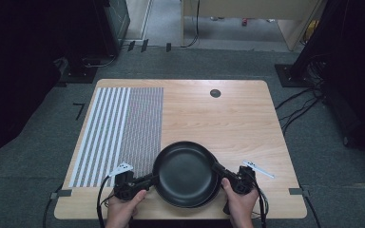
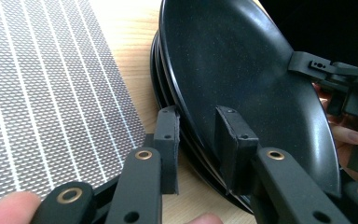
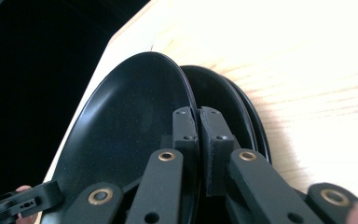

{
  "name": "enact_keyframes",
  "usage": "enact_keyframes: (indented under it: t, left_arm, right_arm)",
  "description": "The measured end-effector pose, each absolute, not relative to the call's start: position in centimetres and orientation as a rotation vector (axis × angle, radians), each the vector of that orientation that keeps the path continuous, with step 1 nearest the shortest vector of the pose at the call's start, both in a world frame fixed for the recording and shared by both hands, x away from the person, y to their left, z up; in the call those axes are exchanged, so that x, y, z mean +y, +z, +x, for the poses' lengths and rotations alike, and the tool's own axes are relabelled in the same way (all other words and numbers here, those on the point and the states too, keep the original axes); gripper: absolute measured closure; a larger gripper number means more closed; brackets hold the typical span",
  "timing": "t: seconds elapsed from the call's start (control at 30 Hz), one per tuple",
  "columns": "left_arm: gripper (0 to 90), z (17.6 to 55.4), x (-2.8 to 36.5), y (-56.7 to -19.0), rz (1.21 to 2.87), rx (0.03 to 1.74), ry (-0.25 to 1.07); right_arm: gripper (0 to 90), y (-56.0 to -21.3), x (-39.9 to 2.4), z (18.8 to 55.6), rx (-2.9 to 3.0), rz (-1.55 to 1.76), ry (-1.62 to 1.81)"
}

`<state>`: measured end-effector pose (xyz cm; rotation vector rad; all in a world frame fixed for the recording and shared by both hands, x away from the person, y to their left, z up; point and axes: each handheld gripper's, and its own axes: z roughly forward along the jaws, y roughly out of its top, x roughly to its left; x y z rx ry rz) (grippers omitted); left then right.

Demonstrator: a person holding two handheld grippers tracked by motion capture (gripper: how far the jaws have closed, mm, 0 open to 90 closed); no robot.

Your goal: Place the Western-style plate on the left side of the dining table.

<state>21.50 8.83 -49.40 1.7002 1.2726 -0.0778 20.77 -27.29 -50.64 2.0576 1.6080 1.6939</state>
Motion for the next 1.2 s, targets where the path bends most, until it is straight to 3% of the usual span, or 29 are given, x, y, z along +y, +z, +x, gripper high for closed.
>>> enact_keyframes:
  t: [0.7,1.2]
  left_arm:
    - [75.0,22.1,9.8,-48.4,1.624,1.315,-0.132]
    - [75.9,23.6,12.1,-46.1,1.585,1.346,-0.081]
  right_arm:
    - [85.6,-48.9,-26.5,21.5,1.622,2.047,1.702]
    - [85.5,-47.7,-24.3,24.0,1.672,2.063,1.724]
